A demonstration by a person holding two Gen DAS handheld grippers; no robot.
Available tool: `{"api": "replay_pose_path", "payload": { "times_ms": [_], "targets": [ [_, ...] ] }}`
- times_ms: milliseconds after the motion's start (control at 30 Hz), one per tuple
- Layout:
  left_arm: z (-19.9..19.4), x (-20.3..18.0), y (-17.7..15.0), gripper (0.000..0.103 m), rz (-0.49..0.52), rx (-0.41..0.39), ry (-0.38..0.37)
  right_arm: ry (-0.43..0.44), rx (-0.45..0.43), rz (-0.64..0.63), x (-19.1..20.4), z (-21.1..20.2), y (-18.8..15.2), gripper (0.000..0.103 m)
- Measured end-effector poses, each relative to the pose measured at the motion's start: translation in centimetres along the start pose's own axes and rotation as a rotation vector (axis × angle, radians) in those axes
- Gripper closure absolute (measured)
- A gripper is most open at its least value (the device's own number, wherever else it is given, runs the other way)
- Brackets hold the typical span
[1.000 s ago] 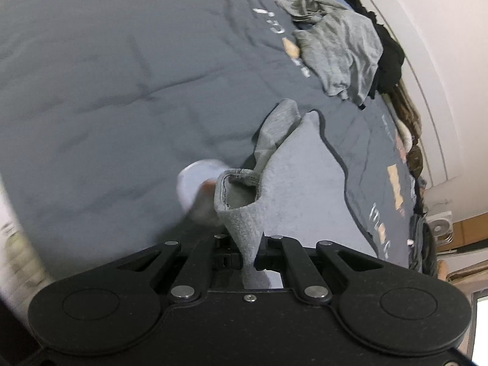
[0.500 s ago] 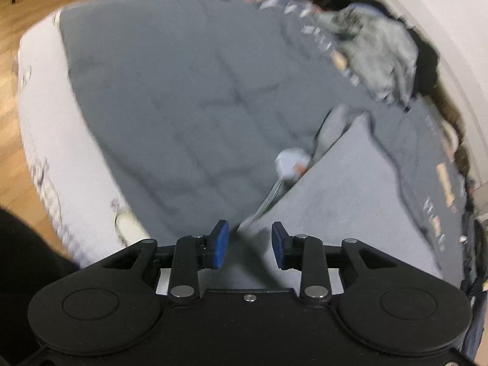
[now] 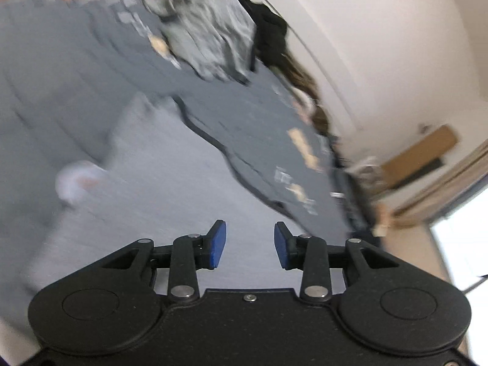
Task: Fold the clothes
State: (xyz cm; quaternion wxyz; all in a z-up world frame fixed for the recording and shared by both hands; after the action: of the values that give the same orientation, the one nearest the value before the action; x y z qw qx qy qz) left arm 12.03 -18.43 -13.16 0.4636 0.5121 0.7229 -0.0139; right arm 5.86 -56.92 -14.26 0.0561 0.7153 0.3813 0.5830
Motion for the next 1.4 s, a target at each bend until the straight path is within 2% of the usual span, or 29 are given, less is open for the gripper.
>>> {"api": "replay_pose_path", "payload": {
  "times_ms": [67, 100, 167, 233, 333, 400, 433, 467, 500, 567, 667, 733, 867, 1000, 1133, 1200, 1233, 1300, 1333, 1400],
  "targets": [
    [2.3, 0.7, -0.9, 0.067, -0.032, 0.025, -0.022, -0.011, 0.016, 0.002, -1.1, 1.2, -1.1, 0.05],
    [3.5, 1.6, -1.1, 0.067, -0.056, 0.035, -0.005, -0.04, 0.026, 0.003, -1.9, 1.7, -1.4, 0.05],
    [4.5, 4.6, -0.7, 0.067, -0.119, 0.011, 0.093, -0.094, 0.045, 0.006, -3.5, 2.5, -1.8, 0.05],
    [5.1, 7.5, -0.3, 0.068, -0.186, -0.017, 0.184, -0.129, 0.024, 0.014, -4.9, 2.2, -1.2, 0.05],
    [3.8, 9.9, 2.0, 0.069, -0.307, -0.078, 0.198, -0.169, -0.008, 0.017, -6.1, 1.6, -0.2, 0.05],
    [2.8, 8.8, 3.5, 0.068, -0.241, -0.133, 0.22, -0.187, -0.027, 0.02, -6.5, 1.1, 0.5, 0.05],
    [2.2, 7.7, 4.3, 0.064, -0.203, -0.163, 0.203, -0.178, -0.038, 0.035, -6.2, 0.9, 0.8, 0.049],
    [2.4, 6.6, 4.7, 0.06, -0.191, -0.153, 0.153, -0.166, -0.049, 0.045, -5.7, 0.7, 1.2, 0.049],
    [2.6, 5.5, 5.1, 0.051, -0.179, -0.142, 0.102, -0.14, -0.059, 0.034, -4.9, 0.6, 1.8, 0.049],
    [3.8, 3.6, 5.6, 0.049, -0.139, -0.101, 0.037, -0.088, -0.058, -0.018, -2.6, 1.3, 2.8, 0.047],
    [7.8, 1.9, 5.5, 0.049, -0.08, -0.007, 0.024, -0.023, -0.013, -0.106, 0.4, 3.7, 3.7, 0.044],
    [10.5, 1.7, 5.0, 0.049, -0.067, 0.061, 0.025, -0.011, 0.056, -0.134, 1.4, 5.7, 3.3, 0.042],
    [13.6, 2.3, 4.1, 0.049, -0.044, 0.125, 0.045, -0.05, 0.188, -0.24, 1.5, 10.7, 1.8, 0.042],
    [14.6, 4.0, 5.0, 0.059, -0.093, 0.083, 0.095, -0.075, 0.244, -0.237, -0.2, 13.4, 1.0, 0.042],
    [14.0, 5.4, 7.7, 0.059, -0.078, -0.039, 0.21, -0.107, 0.212, -0.217, -2.4, 14.5, 1.9, 0.042],
    [13.8, 5.5, 9.1, 0.059, -0.066, -0.05, 0.228, -0.12, 0.189, -0.201, -3.1, 14.6, 3.0, 0.042],
    [13.4, 5.4, 9.8, 0.059, -0.05, -0.057, 0.235, -0.124, 0.181, -0.198, -3.3, 14.6, 3.5, 0.042],
    [12.2, 4.0, 10.7, 0.056, 0.03, -0.096, 0.241, -0.127, 0.163, -0.2, -3.5, 14.3, 4.7, 0.041],
    [11.8, 3.1, 11.1, 0.052, 0.071, -0.101, 0.227, -0.13, 0.152, -0.205, -3.5, 14.1, 5.3, 0.041],
    [11.5, 1.7, 11.4, 0.051, 0.168, -0.109, 0.227, -0.14, 0.115, -0.202, -3.7, 13.3, 6.5, 0.041]
  ]
}}
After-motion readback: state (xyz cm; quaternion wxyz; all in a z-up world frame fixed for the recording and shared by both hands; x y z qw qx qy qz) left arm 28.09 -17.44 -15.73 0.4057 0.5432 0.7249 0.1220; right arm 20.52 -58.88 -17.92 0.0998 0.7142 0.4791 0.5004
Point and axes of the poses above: each gripper's, at about its wrist camera, not at the fingertips, and z roughly the way its jaws point, x to its left, y to its top, the point moved 9 cm from there along z, roughly the way its jaws point, and after that the axes turned 8 degrees about y, right-handed, at the moved point
